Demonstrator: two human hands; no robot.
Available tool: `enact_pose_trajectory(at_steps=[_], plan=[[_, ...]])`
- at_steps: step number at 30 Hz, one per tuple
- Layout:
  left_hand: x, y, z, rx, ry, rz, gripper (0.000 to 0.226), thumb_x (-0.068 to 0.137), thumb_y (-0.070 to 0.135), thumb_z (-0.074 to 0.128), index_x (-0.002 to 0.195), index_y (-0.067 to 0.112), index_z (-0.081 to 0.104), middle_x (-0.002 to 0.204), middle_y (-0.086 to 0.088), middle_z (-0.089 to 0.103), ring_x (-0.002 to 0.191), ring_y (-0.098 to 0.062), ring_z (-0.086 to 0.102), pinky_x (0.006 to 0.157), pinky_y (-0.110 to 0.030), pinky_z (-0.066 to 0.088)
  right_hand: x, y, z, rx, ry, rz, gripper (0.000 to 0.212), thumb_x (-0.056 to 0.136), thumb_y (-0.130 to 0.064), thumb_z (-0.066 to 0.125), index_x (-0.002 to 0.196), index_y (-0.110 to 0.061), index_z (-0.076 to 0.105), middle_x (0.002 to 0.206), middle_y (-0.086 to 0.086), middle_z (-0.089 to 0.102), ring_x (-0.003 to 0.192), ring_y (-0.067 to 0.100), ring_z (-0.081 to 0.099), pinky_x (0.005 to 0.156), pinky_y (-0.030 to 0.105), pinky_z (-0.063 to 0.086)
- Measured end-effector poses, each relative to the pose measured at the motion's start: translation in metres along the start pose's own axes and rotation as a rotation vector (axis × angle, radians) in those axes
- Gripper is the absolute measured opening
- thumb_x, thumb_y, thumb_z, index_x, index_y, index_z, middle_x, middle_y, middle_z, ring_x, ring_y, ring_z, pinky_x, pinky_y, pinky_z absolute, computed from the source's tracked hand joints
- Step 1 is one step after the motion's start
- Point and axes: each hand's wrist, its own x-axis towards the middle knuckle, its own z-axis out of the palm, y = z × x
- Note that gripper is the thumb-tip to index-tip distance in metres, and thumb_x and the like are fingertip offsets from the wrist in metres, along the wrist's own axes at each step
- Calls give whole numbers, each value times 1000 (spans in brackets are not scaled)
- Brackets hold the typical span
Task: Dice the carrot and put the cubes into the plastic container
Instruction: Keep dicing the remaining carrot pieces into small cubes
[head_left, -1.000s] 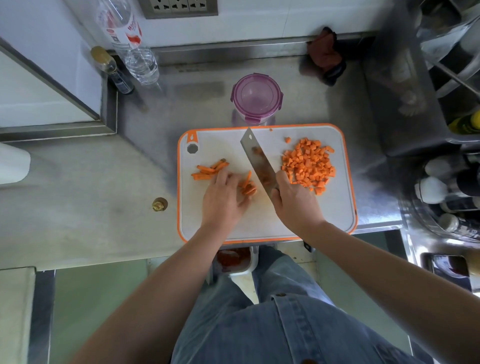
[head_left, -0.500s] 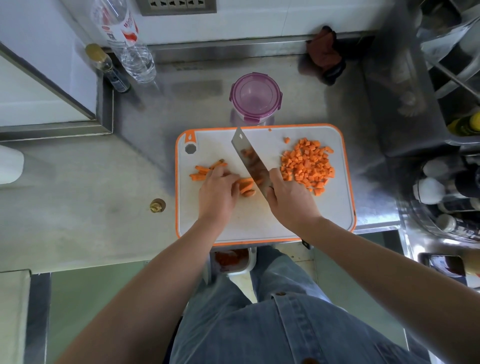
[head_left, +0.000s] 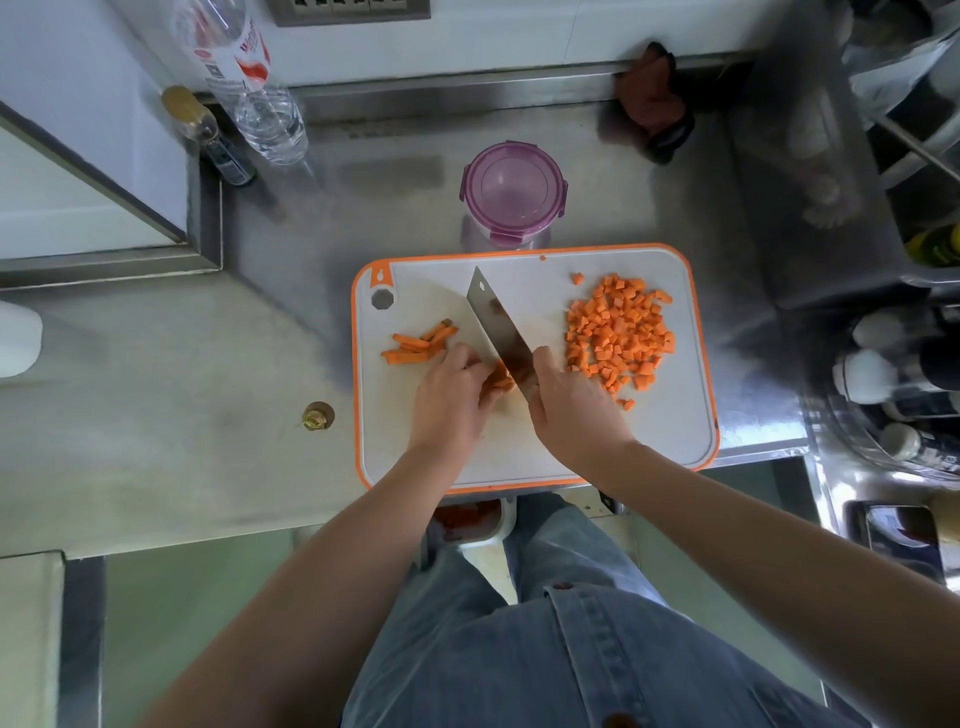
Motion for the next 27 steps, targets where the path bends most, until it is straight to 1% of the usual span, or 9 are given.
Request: enact_pose_trajectory(at_steps=[3,6,8,9,12,16,19,24,27], plan=[[-1,0,1,-33,-4,-7,20,84,20,72,102,12,75,94,-5,60,91,-25,56,79,-40,52,-1,-3,3,26,-8,2,13,97,-9,36,97,-15,24,59,0,37,58,27,46,46,30,23],[-4,-1,1,-24,4,26,26,81,19,74,105,12,72,96,-6,59,89,-26,58,78,-41,53,0,-3,6,27,-8,15,9,96,-9,37,102,-12,31,60,1,38,60,27,48,48,32,31],[-5,-3,1,-33,14,54,31,79,25,74,107,12,67,97,-6,59,89,-26,57,78,-39,52,0,-3,8,24,-13,22,12,97,-11,37,108,-11,33,63,3,43,61,28,52,51,34,36],[-6,-3,0,-38,22,63,30,80,27,73,105,12,67,96,-6,59,87,-26,57,76,-39,52,0,-3,9,25,-13,18,13,98,-12,38,110,-11,33,64,4,45,62,28,53,51,34,37],[-3,-4,4,-68,56,63,18,87,25,66,97,12,73,88,-5,61,80,-28,57,68,-42,52,0,-2,11,27,-16,7,14,96,-10,38,109,-10,33,62,2,43,59,26,51,50,33,35],[-3,-7,10,-98,95,82,36,90,36,50,94,13,77,78,-6,59,73,-29,56,59,-40,51,6,-3,15,-17,-32,6,14,95,-10,38,109,-10,33,61,0,41,54,22,45,53,32,34],[-3,-7,11,-88,93,77,27,90,28,56,95,11,76,76,-7,57,71,-30,55,56,-40,51,7,-4,18,-34,-39,11,15,96,-10,38,111,-9,33,65,3,46,56,25,45,54,33,35],[-3,-4,8,-98,70,45,17,85,18,66,96,11,76,76,-8,59,73,-32,56,60,-41,52,12,-4,18,-26,3,23,16,96,-9,37,111,-7,35,66,6,46,58,32,45,54,33,32],[-2,-1,7,-106,79,-9,14,80,13,73,93,10,76,77,-7,61,73,-30,58,62,-40,53,18,-3,12,46,27,3,12,96,-10,38,108,-7,35,64,6,46,59,36,53,52,36,37]])
